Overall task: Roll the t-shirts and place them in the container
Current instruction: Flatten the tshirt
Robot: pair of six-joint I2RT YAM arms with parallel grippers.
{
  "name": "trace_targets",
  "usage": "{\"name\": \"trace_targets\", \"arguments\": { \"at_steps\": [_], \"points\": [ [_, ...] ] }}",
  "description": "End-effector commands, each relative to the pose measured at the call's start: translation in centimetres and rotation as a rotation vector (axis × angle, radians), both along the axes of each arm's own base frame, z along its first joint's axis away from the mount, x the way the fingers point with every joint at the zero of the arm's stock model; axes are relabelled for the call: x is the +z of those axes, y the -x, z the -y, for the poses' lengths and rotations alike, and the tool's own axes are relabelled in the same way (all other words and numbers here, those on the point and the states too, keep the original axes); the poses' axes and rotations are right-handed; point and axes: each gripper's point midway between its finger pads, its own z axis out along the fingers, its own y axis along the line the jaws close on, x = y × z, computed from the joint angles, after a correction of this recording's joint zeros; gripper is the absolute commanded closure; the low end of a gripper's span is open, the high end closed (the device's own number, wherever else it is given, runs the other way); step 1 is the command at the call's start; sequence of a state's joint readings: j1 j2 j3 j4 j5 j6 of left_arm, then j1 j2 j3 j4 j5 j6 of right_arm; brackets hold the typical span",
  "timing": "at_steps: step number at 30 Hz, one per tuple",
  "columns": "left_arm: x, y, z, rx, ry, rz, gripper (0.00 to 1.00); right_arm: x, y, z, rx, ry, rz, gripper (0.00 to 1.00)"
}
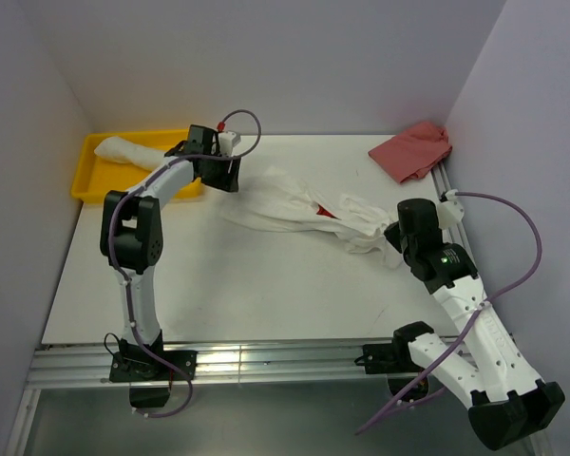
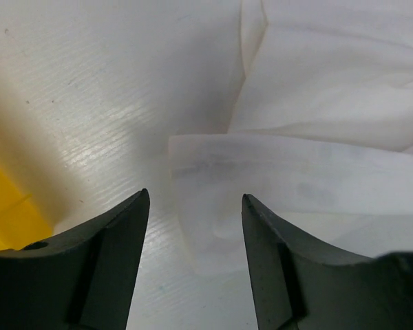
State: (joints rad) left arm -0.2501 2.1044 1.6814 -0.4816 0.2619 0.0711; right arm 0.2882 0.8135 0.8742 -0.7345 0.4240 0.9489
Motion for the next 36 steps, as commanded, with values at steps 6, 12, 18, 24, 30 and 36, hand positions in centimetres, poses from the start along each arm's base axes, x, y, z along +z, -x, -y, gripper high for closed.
{"name": "trace_targets", "arguments": {
  "at_steps": [6,12,18,24,30,36],
  "points": [
    [0.8,-0.2,1.0,-0.078,0.004,-0.004,0.38,0.2,-0.2,0.3,0.0,0.015,0.011,1.0],
    [-1.2,-1.3,1.5,-0.061,0.001,-0.04,0.43,0.0,-0.3,0.3,0.006,0.02,0.005,1.0],
    [-2.7,-1.1,1.7,-0.054,-0.007,-0.065,0.45,-0.4,-0.4,0.2,0.016,0.022,-0.002,1.0],
    [-1.8,-1.0,2.0,-0.054,0.008,-0.054,0.56,-0.5,-0.4,0.4,0.012,0.029,-0.004,1.0],
    [0.3,-1.3,1.9,-0.055,0.011,-0.017,0.66,-0.4,-0.3,0.6,0.008,0.031,-0.002,1.0],
    [2.4,-1.5,1.6,-0.055,-0.005,0.027,0.87,0.3,-0.2,0.9,0.004,0.041,0.009,1.0]
  ]
}}
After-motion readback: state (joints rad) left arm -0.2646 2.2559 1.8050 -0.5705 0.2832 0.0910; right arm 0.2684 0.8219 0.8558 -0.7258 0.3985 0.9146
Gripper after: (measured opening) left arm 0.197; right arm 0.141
